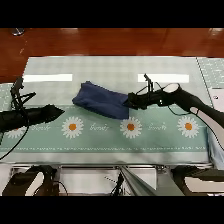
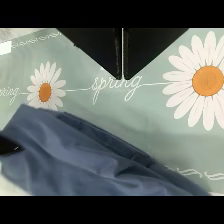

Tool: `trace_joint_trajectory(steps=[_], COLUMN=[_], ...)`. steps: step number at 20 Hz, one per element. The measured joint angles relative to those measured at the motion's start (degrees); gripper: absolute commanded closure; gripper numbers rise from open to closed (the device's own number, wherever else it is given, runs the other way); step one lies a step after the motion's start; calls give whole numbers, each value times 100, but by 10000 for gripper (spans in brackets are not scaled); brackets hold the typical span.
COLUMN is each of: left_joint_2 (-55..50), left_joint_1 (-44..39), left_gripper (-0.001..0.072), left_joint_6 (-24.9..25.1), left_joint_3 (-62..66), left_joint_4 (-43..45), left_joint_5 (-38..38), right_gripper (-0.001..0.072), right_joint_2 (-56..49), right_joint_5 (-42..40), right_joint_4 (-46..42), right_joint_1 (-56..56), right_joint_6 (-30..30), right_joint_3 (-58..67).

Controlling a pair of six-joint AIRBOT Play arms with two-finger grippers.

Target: Fold the shirts.

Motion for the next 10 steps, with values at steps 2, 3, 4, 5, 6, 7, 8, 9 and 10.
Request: trace_joint_trajectory(steps=[2, 3, 4, 5, 6, 7, 8, 9, 10], left_joint_2=[0, 0, -2, 0, -2, 0, 0, 0, 0], left_joint_1=[0, 0, 0, 0, 0, 0, 0, 0, 0], left_gripper=[649, 650, 650, 650, 650, 649, 650, 650, 650], left_joint_6=[0, -2, -2, -2, -2, -2, -2, -2, -2], left_joint_3=[0, -4, -7, -11, -15, -20, -24, -24, -24], left_joint_4=[-2, -2, 0, -2, 0, 0, -2, 0, 0], left_joint_5=[28, 50, 68, 114, 136, 149, 153, 157, 170], right_gripper=[684, 685, 685, 685, 684, 685, 684, 685, 684], right_joint_2=[26, 33, 39, 44, 46, 50, 52, 55, 55], right_joint_5=[278, 424, 577, 758, 916, 1102, 1307, 1493, 1729], right_joint_4=[-378, -632, -925, -1231, -1497, -1733, -1919, -2059, -2184], right_joint_1=[13, 11, -13, -61, -131, -227, -363, -511, -695], right_joint_6=[232, 404, 612, 837, 1038, 1228, 1408, 1556, 1696], right_joint_3=[815, 1231, 1703, 2164, 2583, 2975, 3379, 3724, 4065])
